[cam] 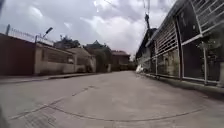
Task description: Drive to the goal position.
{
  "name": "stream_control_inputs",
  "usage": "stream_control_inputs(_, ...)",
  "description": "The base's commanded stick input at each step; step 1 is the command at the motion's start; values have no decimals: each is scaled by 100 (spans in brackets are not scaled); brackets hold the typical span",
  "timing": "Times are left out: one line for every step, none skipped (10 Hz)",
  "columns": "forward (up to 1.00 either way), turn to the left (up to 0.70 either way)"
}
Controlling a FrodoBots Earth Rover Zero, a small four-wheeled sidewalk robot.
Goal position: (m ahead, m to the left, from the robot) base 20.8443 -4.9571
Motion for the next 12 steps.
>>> stream_control_inputs(50,1)
stream_control_inputs(50,1)
stream_control_inputs(50,1)
stream_control_inputs(50,1)
stream_control_inputs(50,1)
stream_control_inputs(50,1)
stream_control_inputs(50,1)
stream_control_inputs(50,1)
stream_control_inputs(50,1)
stream_control_inputs(50,1)
stream_control_inputs(50,1)
stream_control_inputs(50,1)
